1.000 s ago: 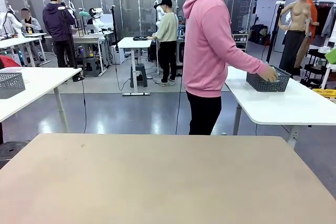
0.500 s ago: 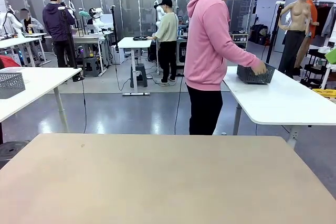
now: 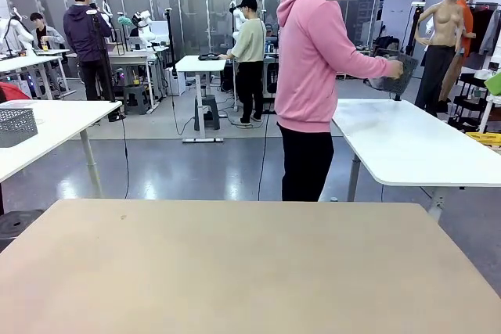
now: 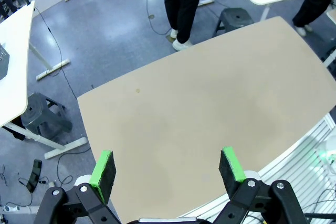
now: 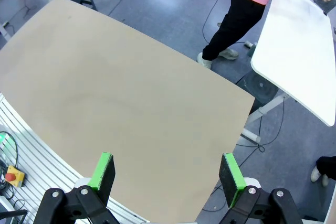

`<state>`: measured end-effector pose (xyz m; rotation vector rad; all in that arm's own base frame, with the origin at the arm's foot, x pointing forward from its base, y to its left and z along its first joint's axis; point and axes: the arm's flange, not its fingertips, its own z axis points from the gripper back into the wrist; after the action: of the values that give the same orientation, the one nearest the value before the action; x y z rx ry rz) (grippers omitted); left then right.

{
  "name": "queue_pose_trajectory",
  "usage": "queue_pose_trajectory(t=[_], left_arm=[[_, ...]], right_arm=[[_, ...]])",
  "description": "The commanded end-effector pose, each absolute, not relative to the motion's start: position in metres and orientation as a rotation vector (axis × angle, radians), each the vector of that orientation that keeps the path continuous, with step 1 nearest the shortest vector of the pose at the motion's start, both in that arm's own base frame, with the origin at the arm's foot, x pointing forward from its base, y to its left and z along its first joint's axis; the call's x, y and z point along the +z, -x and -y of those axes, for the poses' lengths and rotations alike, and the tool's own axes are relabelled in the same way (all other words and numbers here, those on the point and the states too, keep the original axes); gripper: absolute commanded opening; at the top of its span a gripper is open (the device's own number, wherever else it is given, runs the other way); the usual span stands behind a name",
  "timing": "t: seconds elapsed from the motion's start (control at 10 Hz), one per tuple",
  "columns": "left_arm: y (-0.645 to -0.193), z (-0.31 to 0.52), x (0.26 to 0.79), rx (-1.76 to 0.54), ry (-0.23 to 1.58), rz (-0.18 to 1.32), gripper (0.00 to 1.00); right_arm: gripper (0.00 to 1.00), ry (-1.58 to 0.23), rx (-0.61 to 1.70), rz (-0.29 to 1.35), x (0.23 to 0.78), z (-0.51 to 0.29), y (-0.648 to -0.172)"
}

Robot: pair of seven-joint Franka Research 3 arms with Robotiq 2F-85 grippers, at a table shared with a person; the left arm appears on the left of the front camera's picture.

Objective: Fold the towels and place them in the basket.
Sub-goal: When a person lays out a Towel with hook on the table, fold it in half twice.

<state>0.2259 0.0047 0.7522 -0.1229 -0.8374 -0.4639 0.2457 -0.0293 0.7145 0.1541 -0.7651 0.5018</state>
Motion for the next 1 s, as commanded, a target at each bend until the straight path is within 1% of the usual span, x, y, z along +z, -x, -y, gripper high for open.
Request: queue_pose_trajectory(t=[0.0, 0.9], left_arm=[[-0.2241, -0.0046, 0.7532, -0.466, 0.124, 0.841, 1.00], [-0.2241, -0.0046, 0.7532, -0.466, 0.124, 0.841, 1.00]], right_arm=[[1.00, -0.155, 0.503, 0.759, 0.7150, 0.0303, -0.2448], [1.00, -0.155, 0.503, 0.759, 0.7150, 0.0303, -0.2448]])
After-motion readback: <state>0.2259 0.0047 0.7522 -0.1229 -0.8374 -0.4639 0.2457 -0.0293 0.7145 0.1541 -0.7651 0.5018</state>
